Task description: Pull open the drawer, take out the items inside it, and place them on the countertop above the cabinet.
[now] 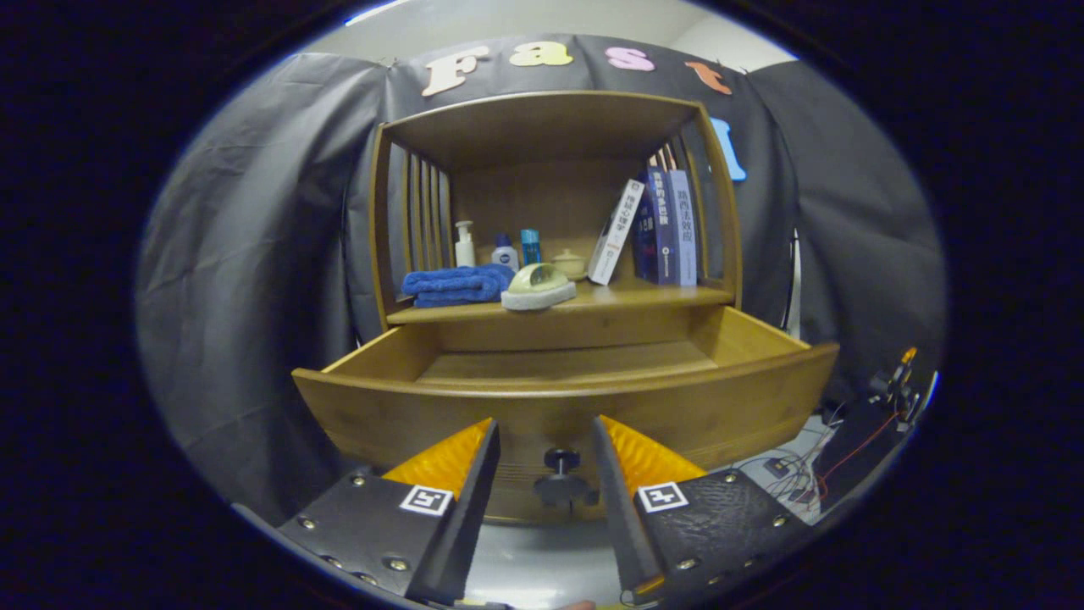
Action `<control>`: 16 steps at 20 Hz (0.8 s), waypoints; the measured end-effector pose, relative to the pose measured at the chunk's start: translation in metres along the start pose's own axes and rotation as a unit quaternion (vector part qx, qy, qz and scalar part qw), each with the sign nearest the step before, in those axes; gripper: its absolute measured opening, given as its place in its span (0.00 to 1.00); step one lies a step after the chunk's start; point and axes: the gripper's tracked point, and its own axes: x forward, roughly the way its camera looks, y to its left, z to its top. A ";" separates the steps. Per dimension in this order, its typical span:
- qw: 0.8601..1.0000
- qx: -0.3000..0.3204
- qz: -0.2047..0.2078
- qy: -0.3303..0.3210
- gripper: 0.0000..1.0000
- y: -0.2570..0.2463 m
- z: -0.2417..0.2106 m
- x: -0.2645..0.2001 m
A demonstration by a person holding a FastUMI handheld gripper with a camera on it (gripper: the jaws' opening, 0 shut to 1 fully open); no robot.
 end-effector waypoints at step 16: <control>0.999 0.019 -0.001 -0.035 0.65 -0.009 -0.005 0.034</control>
